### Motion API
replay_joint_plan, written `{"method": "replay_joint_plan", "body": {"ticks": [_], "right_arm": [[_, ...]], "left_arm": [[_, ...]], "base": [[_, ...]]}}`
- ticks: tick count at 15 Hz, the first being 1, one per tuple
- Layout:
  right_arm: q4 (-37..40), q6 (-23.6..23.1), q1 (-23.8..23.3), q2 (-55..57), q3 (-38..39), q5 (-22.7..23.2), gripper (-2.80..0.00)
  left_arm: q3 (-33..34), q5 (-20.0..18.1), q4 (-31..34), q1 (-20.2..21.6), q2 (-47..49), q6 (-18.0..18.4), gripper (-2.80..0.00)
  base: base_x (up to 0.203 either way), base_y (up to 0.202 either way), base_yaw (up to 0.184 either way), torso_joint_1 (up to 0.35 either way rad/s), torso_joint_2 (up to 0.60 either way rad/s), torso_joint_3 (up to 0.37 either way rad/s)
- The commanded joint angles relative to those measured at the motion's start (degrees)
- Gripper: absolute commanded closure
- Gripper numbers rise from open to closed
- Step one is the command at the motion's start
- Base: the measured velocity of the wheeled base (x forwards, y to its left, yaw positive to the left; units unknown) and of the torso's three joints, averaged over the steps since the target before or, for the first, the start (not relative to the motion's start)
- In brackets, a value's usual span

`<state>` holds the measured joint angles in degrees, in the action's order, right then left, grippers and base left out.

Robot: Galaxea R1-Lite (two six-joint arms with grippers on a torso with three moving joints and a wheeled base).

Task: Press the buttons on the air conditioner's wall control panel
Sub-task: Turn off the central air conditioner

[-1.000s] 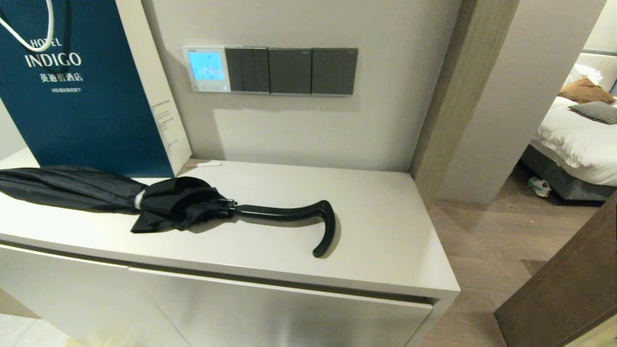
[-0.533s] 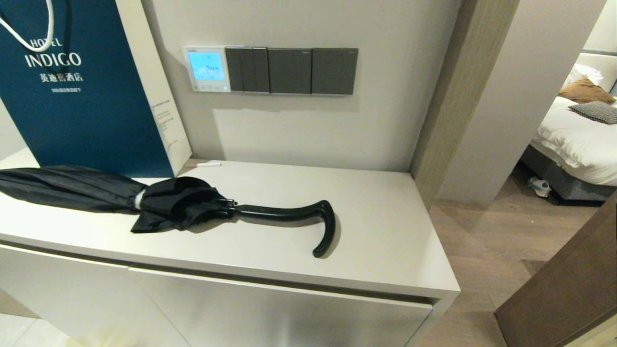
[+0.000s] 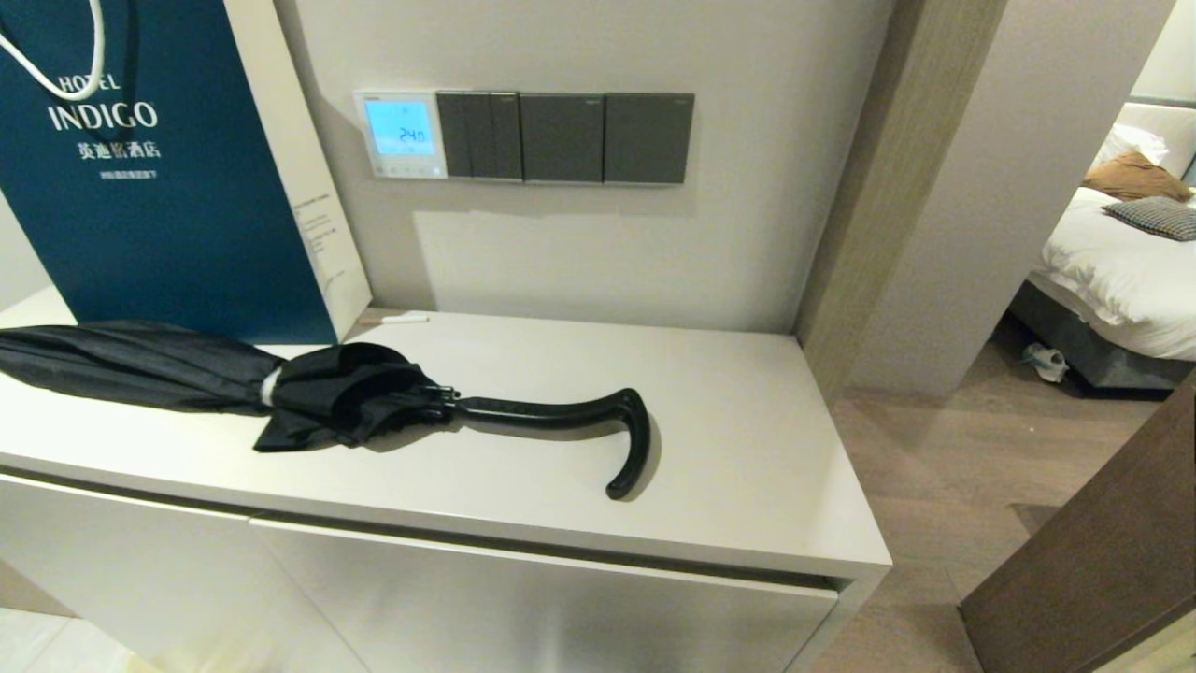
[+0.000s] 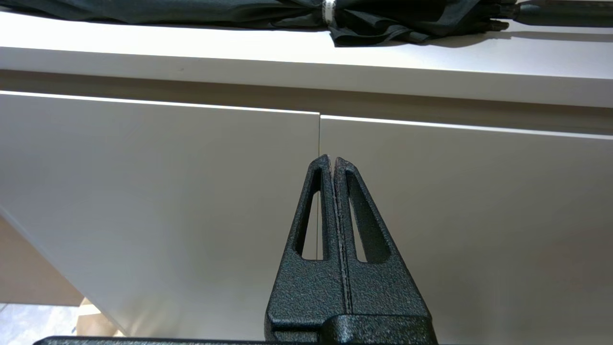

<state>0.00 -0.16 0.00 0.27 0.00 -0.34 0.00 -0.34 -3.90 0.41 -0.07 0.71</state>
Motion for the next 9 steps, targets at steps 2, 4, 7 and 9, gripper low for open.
{"method": "replay_joint_plan", "body": {"ticks": [2, 4, 7, 9], "right_arm": [[0.00, -0.02, 0.00, 0.08, 0.09, -0.01, 0.00], [0.00, -0.02, 0.00, 0.08, 0.09, -0.01, 0.00], [0.00, -0.02, 0.00, 0.08, 0.09, -0.01, 0.00], [0.00, -0.02, 0.00, 0.08, 0.09, -0.01, 0.00]], "left_arm": [[1.49, -0.01, -0.05, 0.02, -0.01, 0.00, 0.00], [1.49, -0.01, -0.05, 0.02, -0.01, 0.00, 0.00], [1.49, -0.01, -0.05, 0.02, -0.01, 0.00, 0.00], [1.49, -0.01, -0.05, 0.02, -0.01, 0.00, 0.00]], "base": [[0.000, 0.000, 0.000, 0.000, 0.00, 0.000], [0.000, 0.000, 0.000, 0.000, 0.00, 0.000], [0.000, 0.000, 0.000, 0.000, 0.00, 0.000], [0.000, 0.000, 0.000, 0.000, 0.00, 0.000]]}}
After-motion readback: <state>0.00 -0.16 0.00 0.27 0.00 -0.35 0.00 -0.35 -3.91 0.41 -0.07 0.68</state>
